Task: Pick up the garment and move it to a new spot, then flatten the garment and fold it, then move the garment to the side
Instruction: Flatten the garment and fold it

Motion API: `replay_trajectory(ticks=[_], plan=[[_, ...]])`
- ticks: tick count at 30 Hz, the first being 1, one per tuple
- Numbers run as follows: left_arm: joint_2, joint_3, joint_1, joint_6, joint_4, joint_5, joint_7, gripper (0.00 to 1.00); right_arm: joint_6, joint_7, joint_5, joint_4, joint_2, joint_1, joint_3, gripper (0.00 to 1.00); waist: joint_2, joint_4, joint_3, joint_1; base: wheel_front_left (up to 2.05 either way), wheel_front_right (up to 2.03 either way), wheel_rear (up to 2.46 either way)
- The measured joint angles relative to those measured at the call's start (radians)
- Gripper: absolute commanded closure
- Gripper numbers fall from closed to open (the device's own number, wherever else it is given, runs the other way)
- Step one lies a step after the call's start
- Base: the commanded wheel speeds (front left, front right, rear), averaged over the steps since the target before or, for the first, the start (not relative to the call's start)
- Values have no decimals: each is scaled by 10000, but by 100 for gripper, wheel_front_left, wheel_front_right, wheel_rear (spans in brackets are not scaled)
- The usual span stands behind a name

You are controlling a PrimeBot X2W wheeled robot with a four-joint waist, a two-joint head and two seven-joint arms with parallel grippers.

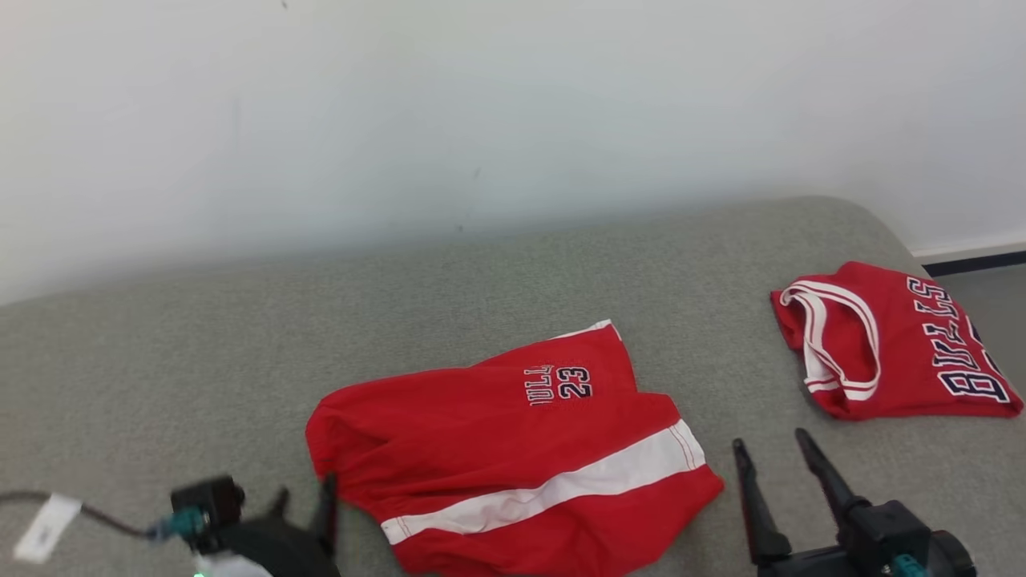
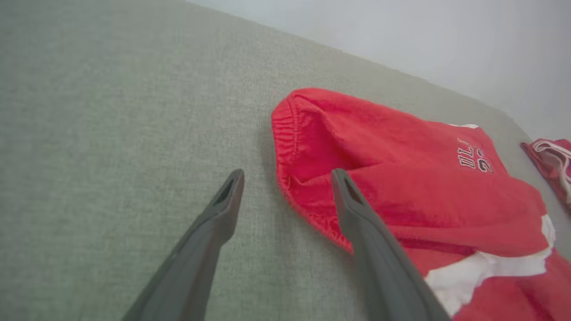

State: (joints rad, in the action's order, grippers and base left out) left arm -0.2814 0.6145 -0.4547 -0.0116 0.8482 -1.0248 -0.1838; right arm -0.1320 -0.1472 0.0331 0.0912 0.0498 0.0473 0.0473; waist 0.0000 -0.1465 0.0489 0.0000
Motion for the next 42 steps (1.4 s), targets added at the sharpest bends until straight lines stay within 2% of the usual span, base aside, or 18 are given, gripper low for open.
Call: replay_trajectory(ticks=[2,6,13,15,22,28,29,31,33,35,37,38,42], plan=[[130,-247,716,-238,-650,-679,378,0,0,128,-102,-146,10,23,-178,0,0,111,33,0,0,0,0],[355,-341,1671,-96,-2257,-1645,1574,0,2,299,-228,-430,4,126,-412,0,0,362,86,0,0,0,0],[-328,52,2290,1273,-4445,-1651,3053,0,2,339,-215,-575,2,100,-263,0,0,527,137,0,0,0,0],[-391,155,2329,1498,-4878,-1649,3331,0,0,332,-167,-562,4,101,-207,0,0,507,113,0,0,0,0],[-435,217,2152,2067,-5275,-1452,3526,0,0,314,-138,-460,2,4,-33,0,0,379,-34,0,0,0,0],[-431,291,1883,2098,-5112,-1407,3639,0,0,309,-134,-399,4,-80,38,0,0,269,-128,0,0,0,0],[-437,337,1799,2073,-5081,-1388,3781,11,0,293,-119,-374,2,-80,58,0,0,259,-137,1,0,0,0],[-418,416,1743,2069,-5010,-1379,3881,24,0,267,-94,-351,4,-81,90,0,0,248,-151,0,0,0,0],[-418,437,1685,2069,-4959,-1361,3881,44,2,265,-79,-341,4,-86,111,0,0,252,-163,0,0,0,0],[-407,464,1662,2067,-4920,-1340,3881,58,2,245,-79,-313,4,-107,146,0,0,267,-177,0,0,0,0],[-407,491,1656,2052,-4872,-1317,3879,88,0,242,-81,-274,4,-155,196,0,0,289,-191,0,0,0,0],[-408,500,1651,2044,-4851,-1306,3877,100,0,242,-82,-255,4,-213,232,0,0,301,-200,0,0,0,0],[-410,546,1637,1950,-4844,-1281,3856,100,2,525,-332,-27,36,-483,431,0,0,360,-266,0,0,0,0]])
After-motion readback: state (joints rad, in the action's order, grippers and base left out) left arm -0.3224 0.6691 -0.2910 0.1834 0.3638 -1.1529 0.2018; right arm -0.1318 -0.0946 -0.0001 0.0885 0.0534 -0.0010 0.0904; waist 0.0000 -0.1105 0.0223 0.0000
